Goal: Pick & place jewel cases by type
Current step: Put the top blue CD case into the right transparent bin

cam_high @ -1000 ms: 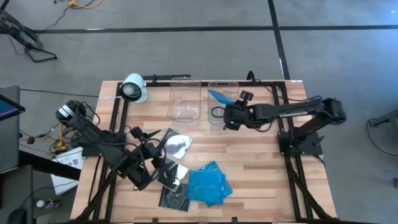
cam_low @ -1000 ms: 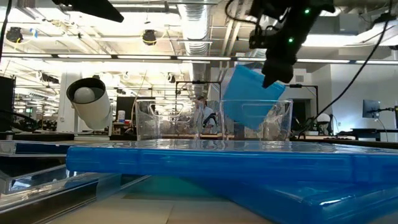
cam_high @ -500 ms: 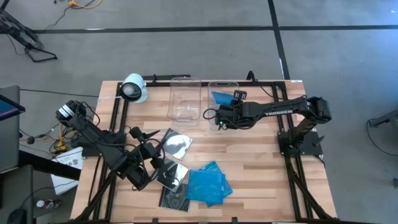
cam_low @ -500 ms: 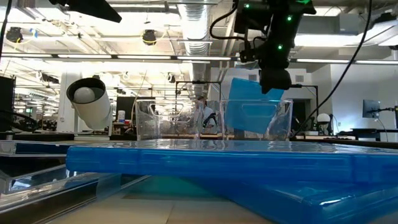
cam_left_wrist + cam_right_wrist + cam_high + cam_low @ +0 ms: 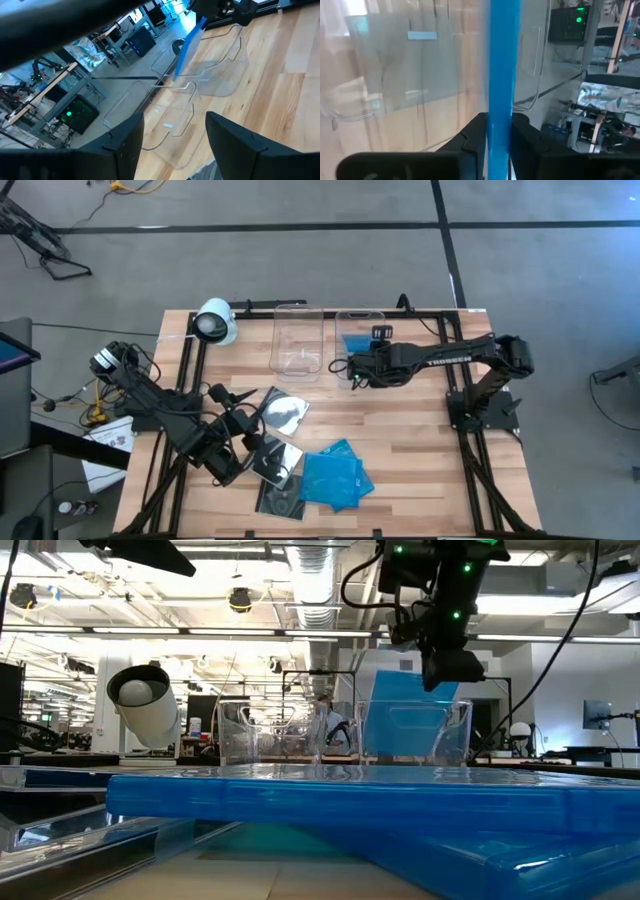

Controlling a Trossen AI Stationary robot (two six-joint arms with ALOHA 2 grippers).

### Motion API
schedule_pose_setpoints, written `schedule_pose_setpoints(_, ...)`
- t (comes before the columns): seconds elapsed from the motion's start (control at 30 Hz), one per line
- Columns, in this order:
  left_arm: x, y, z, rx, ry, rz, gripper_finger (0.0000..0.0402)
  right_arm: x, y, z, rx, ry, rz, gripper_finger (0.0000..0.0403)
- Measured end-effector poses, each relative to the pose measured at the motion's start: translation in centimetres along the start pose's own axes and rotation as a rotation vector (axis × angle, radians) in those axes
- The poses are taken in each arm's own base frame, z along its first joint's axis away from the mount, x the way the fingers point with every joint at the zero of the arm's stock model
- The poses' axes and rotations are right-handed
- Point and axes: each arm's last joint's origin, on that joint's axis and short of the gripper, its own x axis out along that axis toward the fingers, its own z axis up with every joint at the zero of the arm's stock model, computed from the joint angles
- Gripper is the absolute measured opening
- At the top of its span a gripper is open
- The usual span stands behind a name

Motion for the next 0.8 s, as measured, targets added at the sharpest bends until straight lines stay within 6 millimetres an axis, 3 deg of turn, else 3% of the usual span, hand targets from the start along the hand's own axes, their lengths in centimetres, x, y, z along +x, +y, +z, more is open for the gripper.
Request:
schedule_pose_setpoints(0.57, 0.0, 0.0, 0.0, 0.000, 0.007, -0.005, 0.0208, 0.6, -0.5, 0.1, 0.040, -0.008, 0.022, 0.0104)
schedule_pose_setpoints(0.8, 0.0, 0.0, 0.0, 0.000, 0.007, -0.005, 0.0208, -0.9, -0.7, 0.6, 0.010, -0.039, 0.049, 0.0125)
